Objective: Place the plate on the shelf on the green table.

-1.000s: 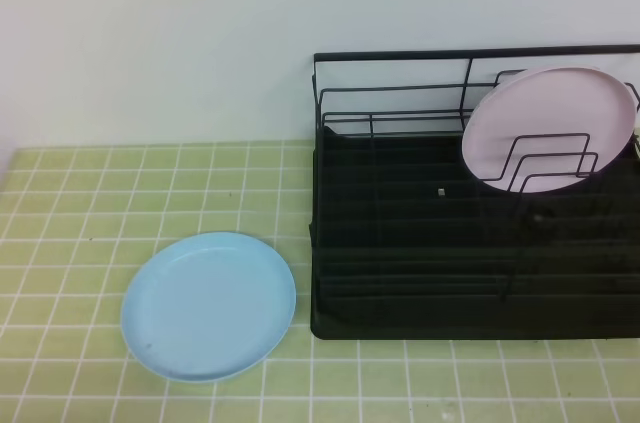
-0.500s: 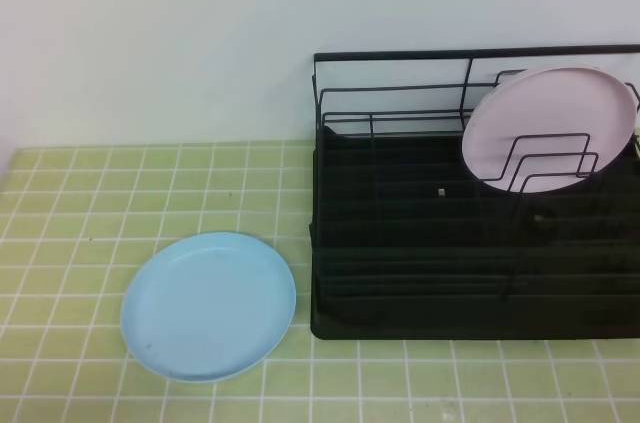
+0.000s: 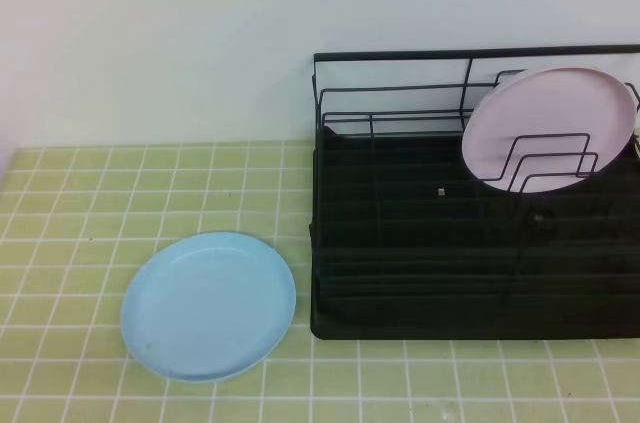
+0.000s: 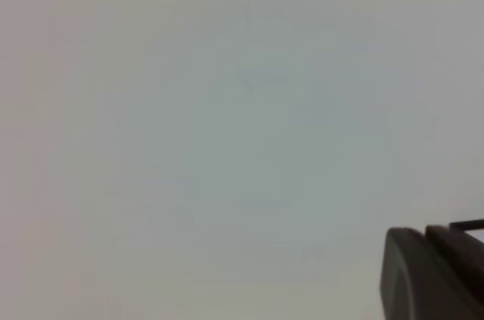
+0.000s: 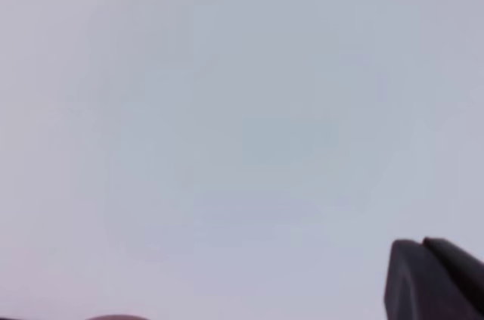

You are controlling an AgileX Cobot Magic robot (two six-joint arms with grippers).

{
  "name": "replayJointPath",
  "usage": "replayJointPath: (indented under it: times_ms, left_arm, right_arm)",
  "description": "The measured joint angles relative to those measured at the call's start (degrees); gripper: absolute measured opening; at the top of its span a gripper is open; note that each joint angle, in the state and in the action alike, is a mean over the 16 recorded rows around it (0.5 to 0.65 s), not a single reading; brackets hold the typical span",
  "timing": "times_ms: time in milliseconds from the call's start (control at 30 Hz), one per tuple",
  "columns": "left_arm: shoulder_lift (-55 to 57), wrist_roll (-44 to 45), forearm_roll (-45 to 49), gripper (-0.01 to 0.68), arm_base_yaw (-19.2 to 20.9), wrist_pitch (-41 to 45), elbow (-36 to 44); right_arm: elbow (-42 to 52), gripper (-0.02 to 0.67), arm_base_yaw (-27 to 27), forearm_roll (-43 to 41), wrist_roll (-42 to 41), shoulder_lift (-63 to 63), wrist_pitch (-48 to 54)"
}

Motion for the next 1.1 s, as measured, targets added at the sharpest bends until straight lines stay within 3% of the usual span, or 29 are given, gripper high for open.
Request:
replayJointPath:
  times_ms: [733, 900, 1100]
  left_arm:
    - [-0.09, -4.33, -0.88, -0.003, 0.0, -7.81, -0.47]
    - [-0.09, -4.65, -0.89, -0.003, 0.0, -10.88, -1.18]
    - [0.0, -3.89, -0.85, -0.003, 0.0, -12.42, -2.0]
  right_arm:
    - [-0.24, -0.003, 0.0, 0.05, -0.03, 0.01, -9.3]
    - [-2.25, -0.003, 0.0, 0.04, -0.1, 0.06, -4.58]
    - [-7.58, -0.003, 0.0, -0.4, -0.72, 0.15, 9.15]
